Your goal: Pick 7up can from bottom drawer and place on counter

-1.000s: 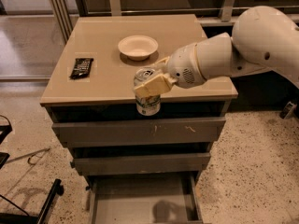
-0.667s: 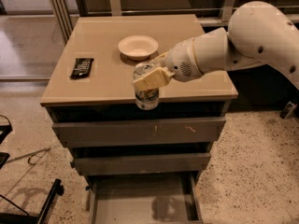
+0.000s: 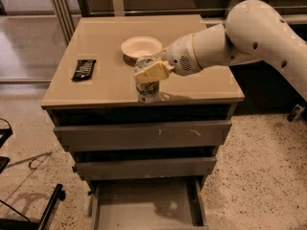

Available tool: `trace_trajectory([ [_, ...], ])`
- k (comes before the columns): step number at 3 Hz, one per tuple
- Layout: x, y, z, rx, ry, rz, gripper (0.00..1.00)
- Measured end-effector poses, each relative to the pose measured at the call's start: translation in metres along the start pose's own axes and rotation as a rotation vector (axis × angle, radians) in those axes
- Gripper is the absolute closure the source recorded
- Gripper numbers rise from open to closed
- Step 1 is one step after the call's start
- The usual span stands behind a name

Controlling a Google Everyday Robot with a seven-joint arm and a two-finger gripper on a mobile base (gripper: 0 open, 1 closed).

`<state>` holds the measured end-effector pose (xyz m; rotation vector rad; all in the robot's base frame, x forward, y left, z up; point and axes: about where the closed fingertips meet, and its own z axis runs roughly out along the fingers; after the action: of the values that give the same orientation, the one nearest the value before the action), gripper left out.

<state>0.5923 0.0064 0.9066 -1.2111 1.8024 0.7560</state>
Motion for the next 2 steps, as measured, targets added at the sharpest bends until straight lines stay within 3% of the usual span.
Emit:
trace_trajectory([
  [2,-0.008,-0.032,0.020,0.015,-0.032,-0.020,1.00],
])
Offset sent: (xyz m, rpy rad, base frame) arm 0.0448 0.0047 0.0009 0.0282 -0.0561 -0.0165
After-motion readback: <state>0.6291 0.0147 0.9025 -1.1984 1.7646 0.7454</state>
